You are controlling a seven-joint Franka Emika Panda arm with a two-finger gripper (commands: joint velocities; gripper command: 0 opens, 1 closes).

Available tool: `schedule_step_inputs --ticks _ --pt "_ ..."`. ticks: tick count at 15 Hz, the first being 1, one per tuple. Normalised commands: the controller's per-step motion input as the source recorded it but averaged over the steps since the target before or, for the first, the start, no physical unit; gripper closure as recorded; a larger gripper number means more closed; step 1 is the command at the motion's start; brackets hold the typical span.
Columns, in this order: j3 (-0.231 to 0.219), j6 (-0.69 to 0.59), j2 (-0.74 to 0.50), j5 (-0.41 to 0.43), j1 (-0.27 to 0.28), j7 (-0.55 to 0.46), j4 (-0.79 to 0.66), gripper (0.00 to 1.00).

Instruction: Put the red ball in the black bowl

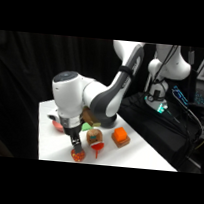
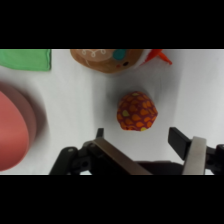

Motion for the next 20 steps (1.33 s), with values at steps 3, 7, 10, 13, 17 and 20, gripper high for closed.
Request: schedule_step_inputs --ticks 3,7,10,13,17,20 --pt "-0.133 0.10 0.26 -0.128 0.153 0.23 0.28 0.00" --pt "-0.102 0.07 0.20 -0.094 0.102 0.19 0.24 0.00" --pt "-0.072 0.04 0.16 -0.064 0.060 0.13 0.18 0.00" --pt "-0.047 0.02 0.13 -0.044 0.045 0.09 0.18 0.13" --pt "-0.039 -0.01 0.09 -0.042 0.048 0.07 0.16 0.52" --pt "-0.045 -0.04 0.05 -0.052 0.046 0.05 0.14 0.76"
